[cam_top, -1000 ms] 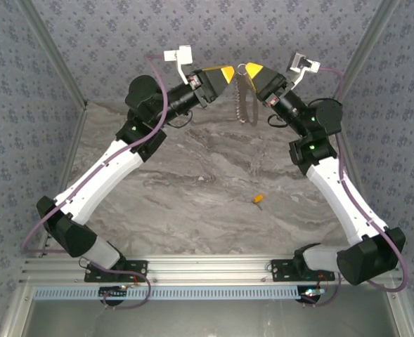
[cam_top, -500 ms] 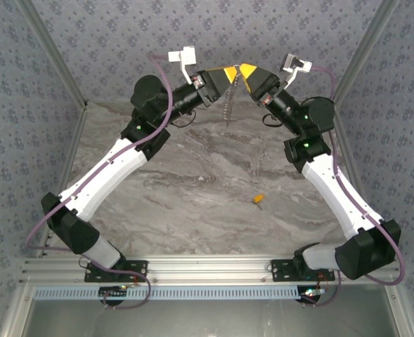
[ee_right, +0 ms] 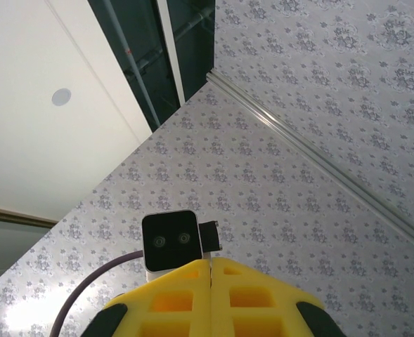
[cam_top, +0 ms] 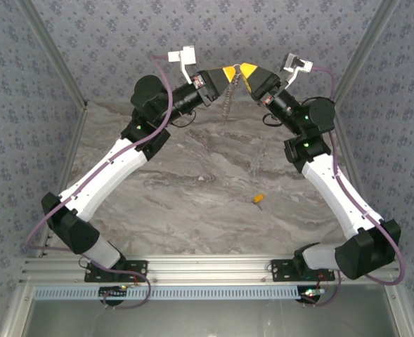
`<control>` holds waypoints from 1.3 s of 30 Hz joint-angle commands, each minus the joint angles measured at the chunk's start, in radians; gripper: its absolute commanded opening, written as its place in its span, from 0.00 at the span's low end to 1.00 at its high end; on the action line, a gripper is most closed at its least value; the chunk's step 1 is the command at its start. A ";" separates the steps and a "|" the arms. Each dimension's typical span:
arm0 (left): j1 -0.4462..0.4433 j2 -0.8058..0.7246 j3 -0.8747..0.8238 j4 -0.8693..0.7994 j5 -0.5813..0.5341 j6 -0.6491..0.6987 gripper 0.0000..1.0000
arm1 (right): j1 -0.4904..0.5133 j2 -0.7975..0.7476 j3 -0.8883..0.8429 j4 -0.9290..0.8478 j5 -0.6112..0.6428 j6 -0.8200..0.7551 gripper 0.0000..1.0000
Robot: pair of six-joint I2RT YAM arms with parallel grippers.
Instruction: Put the keys on the keyring
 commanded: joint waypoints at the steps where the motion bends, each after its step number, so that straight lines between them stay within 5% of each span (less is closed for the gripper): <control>1: -0.009 0.008 0.030 0.037 0.000 0.012 0.13 | 0.012 0.001 0.022 0.044 -0.006 0.017 0.00; 6: -0.015 0.016 0.041 0.031 0.003 0.017 0.13 | 0.018 0.001 0.023 0.036 -0.013 0.011 0.00; 10: -0.016 0.017 0.039 0.020 0.006 0.028 0.01 | 0.019 -0.001 0.020 0.028 -0.019 0.010 0.00; 14: -0.016 0.011 0.034 -0.007 0.001 0.054 0.00 | 0.007 -0.009 0.020 -0.001 -0.042 0.006 0.00; 19: 0.003 -0.015 0.047 -0.138 0.049 0.148 0.00 | -0.102 -0.079 -0.033 -0.114 -0.111 0.005 0.40; 24: 0.041 -0.036 0.075 -0.325 0.170 0.272 0.00 | -0.245 -0.157 -0.045 -0.367 -0.243 -0.088 0.59; 31: 0.066 0.004 0.248 -0.695 0.317 0.527 0.00 | -0.293 -0.179 0.038 -0.710 -0.384 -0.350 0.61; 39: 0.075 0.165 0.572 -1.041 0.496 0.678 0.00 | -0.272 -0.172 0.050 -0.690 -0.504 -0.421 0.59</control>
